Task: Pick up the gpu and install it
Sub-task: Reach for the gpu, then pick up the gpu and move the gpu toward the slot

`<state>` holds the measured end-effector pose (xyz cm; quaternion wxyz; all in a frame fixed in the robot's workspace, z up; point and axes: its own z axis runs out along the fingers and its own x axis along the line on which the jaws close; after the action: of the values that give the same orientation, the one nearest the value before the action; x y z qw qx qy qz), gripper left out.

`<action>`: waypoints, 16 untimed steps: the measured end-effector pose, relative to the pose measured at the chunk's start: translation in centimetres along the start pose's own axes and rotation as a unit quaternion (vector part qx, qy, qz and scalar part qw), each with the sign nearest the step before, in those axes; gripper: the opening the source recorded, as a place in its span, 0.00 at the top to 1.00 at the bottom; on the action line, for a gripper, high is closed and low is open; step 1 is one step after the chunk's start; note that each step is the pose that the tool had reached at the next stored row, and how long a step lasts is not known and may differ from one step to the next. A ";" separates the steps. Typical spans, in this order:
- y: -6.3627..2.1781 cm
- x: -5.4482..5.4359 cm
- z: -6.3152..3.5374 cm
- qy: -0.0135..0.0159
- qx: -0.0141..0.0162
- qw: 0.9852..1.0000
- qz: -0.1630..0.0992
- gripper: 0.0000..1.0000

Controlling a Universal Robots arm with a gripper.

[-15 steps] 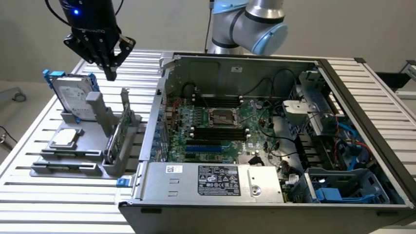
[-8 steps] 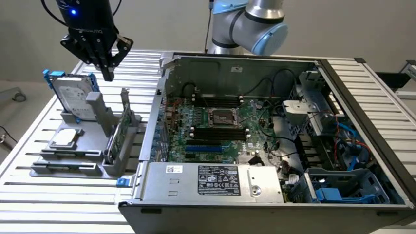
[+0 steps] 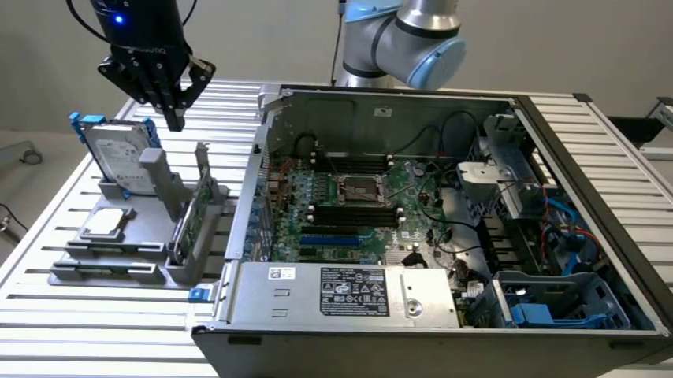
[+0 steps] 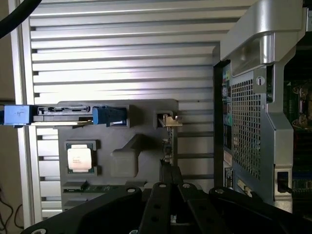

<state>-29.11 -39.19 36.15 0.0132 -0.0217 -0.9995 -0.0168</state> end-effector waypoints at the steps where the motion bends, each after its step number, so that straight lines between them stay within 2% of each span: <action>1: 0.00 0.0 0.00 0.000 0.000 1.000 0.000 0.89; 8: -0.02 0.0 0.00 0.000 0.000 1.000 0.000 0.88; 10: -0.02 0.0 0.00 0.000 0.000 1.000 0.000 0.76; 11: -0.02 0.0 0.00 0.000 0.000 1.000 0.000 0.76; 13: -0.02 0.0 0.00 0.000 0.000 1.000 0.000 0.64; 14: -0.03 0.0 0.01 0.000 0.000 1.000 0.000 0.64; 15: -0.04 0.0 0.13 0.000 0.000 1.000 0.000 0.58; 16: -0.05 0.0 0.29 0.000 0.001 1.000 0.000 0.58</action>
<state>-29.11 -39.23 35.85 0.0133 -0.0217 -0.9995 -0.0163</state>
